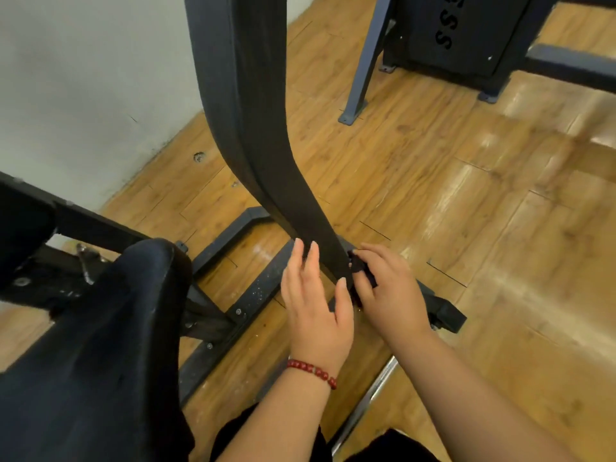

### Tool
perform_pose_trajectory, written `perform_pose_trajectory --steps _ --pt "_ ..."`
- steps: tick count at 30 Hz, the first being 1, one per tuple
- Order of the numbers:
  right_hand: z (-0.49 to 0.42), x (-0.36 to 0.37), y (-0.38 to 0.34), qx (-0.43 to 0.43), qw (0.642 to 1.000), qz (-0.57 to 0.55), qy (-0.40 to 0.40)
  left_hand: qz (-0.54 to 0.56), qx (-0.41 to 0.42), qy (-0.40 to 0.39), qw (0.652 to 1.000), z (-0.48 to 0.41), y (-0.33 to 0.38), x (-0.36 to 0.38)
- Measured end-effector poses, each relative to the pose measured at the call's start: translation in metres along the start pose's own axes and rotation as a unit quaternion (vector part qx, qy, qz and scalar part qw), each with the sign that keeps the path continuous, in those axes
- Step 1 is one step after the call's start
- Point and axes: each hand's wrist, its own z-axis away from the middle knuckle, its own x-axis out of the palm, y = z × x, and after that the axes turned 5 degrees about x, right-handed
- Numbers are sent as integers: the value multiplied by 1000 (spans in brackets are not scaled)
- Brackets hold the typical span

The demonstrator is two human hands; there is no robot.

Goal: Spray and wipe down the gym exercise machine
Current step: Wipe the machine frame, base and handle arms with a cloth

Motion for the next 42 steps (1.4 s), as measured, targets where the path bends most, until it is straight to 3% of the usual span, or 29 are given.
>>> perform_pose_trajectory --steps 4,9,16,24,34,38,42 --pt "23 -54 -37 -25 999 41 19 -47 39 -40 997 4 36 -55" --pt "40 -124 -99 -28 999 1 15 -54 46 -85 994 -12 103 -127" --pt "86 -219 -168 -66 996 -54 -38 -126 149 -140 971 2 187 -224" --pt "147 -283 -221 -97 985 -121 -76 -116 166 -110 973 57 245 -293" --pt "161 -296 -250 -171 977 -80 -100 -130 138 -61 980 88 263 -325" --pt "155 -307 -253 -159 976 -99 -112 -123 119 -41 984 83 268 -328" --pt "147 -317 -261 -75 976 -154 -136 -121 119 -24 985 71 277 -328"
